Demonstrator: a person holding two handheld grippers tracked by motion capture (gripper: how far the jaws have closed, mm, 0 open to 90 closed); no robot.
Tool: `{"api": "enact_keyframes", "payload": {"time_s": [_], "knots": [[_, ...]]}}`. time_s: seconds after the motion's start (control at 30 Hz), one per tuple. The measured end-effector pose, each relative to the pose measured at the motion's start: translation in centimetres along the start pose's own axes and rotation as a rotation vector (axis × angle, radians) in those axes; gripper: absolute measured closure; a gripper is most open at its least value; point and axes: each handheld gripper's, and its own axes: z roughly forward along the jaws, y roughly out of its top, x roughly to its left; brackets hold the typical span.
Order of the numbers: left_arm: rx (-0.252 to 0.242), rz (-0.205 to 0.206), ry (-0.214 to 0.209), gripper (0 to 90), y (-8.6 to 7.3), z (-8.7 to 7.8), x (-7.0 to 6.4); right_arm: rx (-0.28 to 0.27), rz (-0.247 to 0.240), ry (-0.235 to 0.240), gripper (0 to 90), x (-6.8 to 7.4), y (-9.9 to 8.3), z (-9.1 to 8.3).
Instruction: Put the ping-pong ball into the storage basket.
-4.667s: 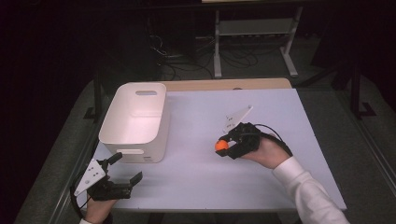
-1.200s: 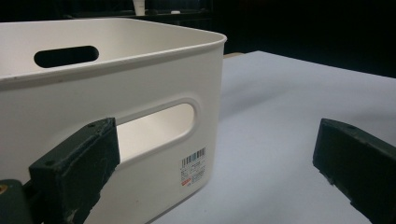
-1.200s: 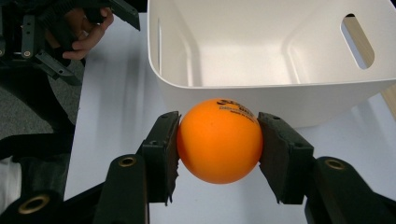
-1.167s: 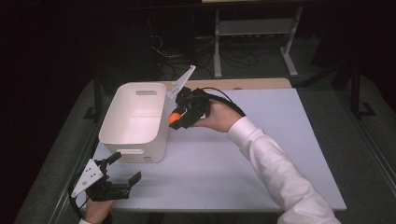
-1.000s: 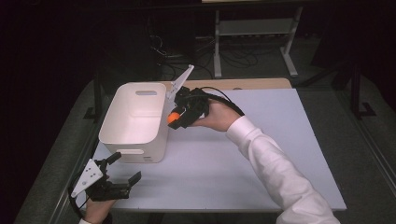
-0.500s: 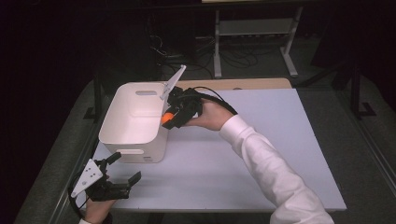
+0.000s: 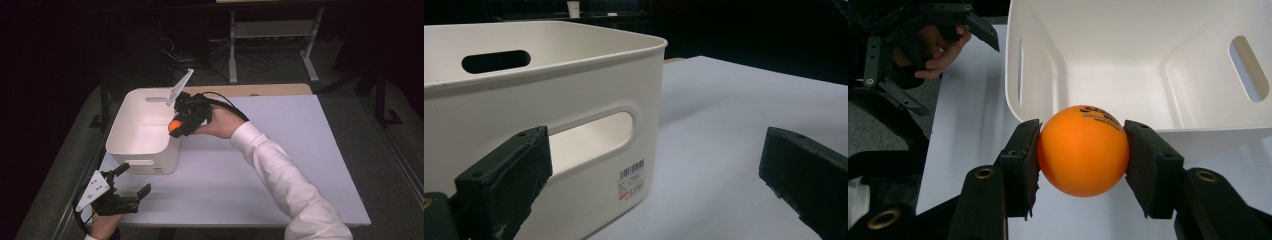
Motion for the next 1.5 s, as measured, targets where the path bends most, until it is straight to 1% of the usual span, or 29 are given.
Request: {"api": "enact_keyframes", "payload": {"time_s": [0.23, 0.3, 0.37, 0.47, 0.63, 0.7, 0.8, 0.87, 0.9, 0.93, 0.97, 1.0, 1.27, 1.3, 1.33, 1.37, 1.4, 1.43, 1.5], "knots": [[-0.001, -0.001, 0.0, 0.2, 0.0, 0.0, 0.0, -0.003, -0.008, 0.01, 49.2, 0.0, 0.6, 0.4], [-0.001, -0.001, 0.001, 0.2, 0.0, 0.0, 0.0, -0.004, 0.001, 0.022, 49.2, 0.1, 0.7, 0.7], [-0.001, -0.001, 0.0, 0.2, 0.0, 0.0, 0.0, 0.006, -0.011, 0.021, 49.1, 0.1, 0.9, 0.9], [-0.002, 0.0, 0.001, 0.2, 0.0, 0.0, 0.0, -0.003, -0.014, 0.023, 49.2, 0.1, 1.2, 1.0], [-0.003, -0.003, 0.0, 0.2, 0.0, 0.0, 0.0, 0.002, -0.016, 0.016, 49.1, -0.1, 1.7, 1.1], [-0.003, -0.003, 0.0, 0.2, 0.0, 0.0, 0.0, -0.004, -0.02, 0.022, 49.2, -0.2, 1.9, 1.2], [-0.005, -0.008, 0.001, 0.2, 0.0, 0.0, 0.0, 0.004, -0.029, 0.019, 49.2, -0.2, 2.4, 1.3], [-0.005, 0.0, 0.0, 0.2, 0.0, 0.0, 0.1, -0.005, -0.027, 0.027, 49.2, -0.2, 2.8, 1.5], [-0.005, 0.008, 0.0, 0.2, 0.0, 0.0, 0.1, -0.005, -0.037, 0.026, 49.2, -0.2, 2.9, 1.5], [-0.004, 0.01, 0.0, 0.2, 0.0, -0.1, 0.1, -0.004, -0.027, 0.028, 49.2, -0.1, 3.1, 1.6], [-0.005, -0.002, 0.0, 0.2, 0.0, 0.0, 0.1, 0.002, -0.036, 0.025, 49.2, -0.2, 3.4, 1.7], [-0.005, -0.006, 0.0, 0.2, 0.0, -0.1, 0.0, 0.002, -0.036, 0.025, 49.2, -0.2, 3.4, 1.7], [-0.009, -0.012, -0.004, 0.2, 0.0, -0.1, 0.0, 0.002, -0.055, 0.041, 49.1, -0.2, 4.7, 2.4], [-0.01, -0.013, -0.004, 0.2, 0.0, -0.1, 0.1, -0.001, -0.065, 0.041, 49.2, -0.1, 4.8, 2.6], [-0.01, -0.013, -0.004, 0.2, 0.0, -0.1, 0.1, -0.004, -0.062, 0.044, 49.1, -0.1, 4.9, 2.7], [-0.01, -0.013, -0.004, 0.2, 0.0, -0.1, 0.1, 0.003, -0.059, 0.047, 49.2, -0.1, 4.9, 2.8], [-0.01, -0.013, -0.004, 0.2, 0.0, -0.1, 0.0, 0.009, -0.069, 0.042, 49.2, -0.1, 5.0, 3.0], [-0.01, -0.013, -0.004, 0.2, 0.0, -0.1, 0.0, 0.013, -0.064, 0.046, 49.1, -0.1, 5.0, 3.1], [-0.011, -0.014, -0.003, 0.2, 0.0, -0.1, 0.1, 0.022, -0.072, 0.047, 49.2, -0.2, 5.1, 3.5]]}}
